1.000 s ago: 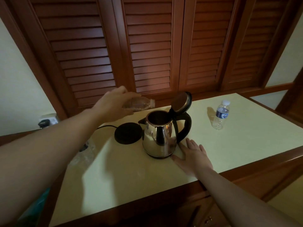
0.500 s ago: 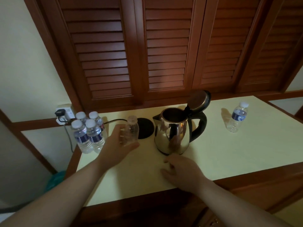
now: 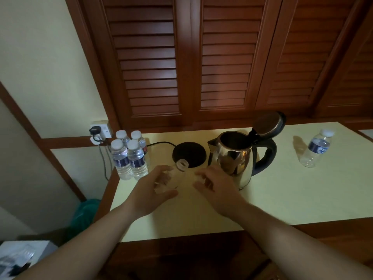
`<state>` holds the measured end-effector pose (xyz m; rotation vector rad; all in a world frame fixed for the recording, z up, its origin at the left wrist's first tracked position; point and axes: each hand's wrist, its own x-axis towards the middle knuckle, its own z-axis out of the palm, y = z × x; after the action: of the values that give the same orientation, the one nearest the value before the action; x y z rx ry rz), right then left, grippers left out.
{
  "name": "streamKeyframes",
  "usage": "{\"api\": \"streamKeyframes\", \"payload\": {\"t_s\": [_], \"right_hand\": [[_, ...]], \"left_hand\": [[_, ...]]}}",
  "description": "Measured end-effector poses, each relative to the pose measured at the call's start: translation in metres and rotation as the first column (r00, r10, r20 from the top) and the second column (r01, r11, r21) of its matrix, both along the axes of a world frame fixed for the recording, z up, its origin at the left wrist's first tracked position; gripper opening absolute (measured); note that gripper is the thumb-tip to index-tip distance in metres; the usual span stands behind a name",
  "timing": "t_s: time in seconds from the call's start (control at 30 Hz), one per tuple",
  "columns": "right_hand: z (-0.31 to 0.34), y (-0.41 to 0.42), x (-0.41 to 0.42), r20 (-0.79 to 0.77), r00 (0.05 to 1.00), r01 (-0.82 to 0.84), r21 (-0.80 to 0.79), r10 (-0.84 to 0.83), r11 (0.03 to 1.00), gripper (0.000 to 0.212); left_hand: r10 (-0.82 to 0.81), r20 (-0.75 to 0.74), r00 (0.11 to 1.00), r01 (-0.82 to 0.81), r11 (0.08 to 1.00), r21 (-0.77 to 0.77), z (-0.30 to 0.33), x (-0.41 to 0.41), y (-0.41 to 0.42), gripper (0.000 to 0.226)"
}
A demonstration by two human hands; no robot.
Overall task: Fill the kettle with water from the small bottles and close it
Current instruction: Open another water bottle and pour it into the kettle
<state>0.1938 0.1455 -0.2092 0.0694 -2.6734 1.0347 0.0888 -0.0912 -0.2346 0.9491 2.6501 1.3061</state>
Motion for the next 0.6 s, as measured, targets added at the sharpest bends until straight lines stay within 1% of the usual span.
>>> {"api": "streamKeyframes", "payload": {"t_s": [0.03,0.07,0.13,0.23,0.37,0.5,0.6], "right_hand": [[0.005,0.002,-0.002,-0.064,0.998,0.015,-0.062,-0.019,0.998,0.028],[0.01,0.003,-0.004,-0.093,0.995,0.019,-0.114,-0.03,0.993,0.028],[0.021,0.005,-0.007,-0.095,0.995,0.01,-0.164,-0.026,0.986,0.031],[0.025,0.006,-0.006,-0.057,0.998,-0.035,-0.177,0.025,0.984,0.033],[0.026,0.011,-0.004,-0.018,0.996,-0.09,-0.248,0.088,0.965,0.033],[0.027,0.02,-0.004,0.014,0.992,-0.121,-0.244,0.128,0.962,0.034],[0.032,0.025,-0.002,0.004,0.989,-0.143,-0.239,0.148,0.96,0.035]], "left_hand": [[-0.018,-0.015,1.0,0.018,1.0,-0.023,0.002,-0.001,-0.002,0.065],[-0.038,-0.031,0.999,0.037,0.998,-0.047,0.004,-0.001,-0.004,0.064],[-0.078,-0.061,0.995,0.073,0.994,-0.083,0.008,-0.001,-0.005,0.064],[-0.137,-0.072,0.988,0.13,0.986,-0.103,0.012,-0.003,-0.006,0.068],[-0.196,-0.052,0.979,0.188,0.973,-0.131,0.016,-0.007,-0.006,0.07],[-0.232,-0.032,0.972,0.225,0.963,-0.145,0.02,-0.012,-0.006,0.066],[-0.246,-0.019,0.969,0.241,0.962,-0.128,0.024,-0.013,-0.004,0.064]]}}
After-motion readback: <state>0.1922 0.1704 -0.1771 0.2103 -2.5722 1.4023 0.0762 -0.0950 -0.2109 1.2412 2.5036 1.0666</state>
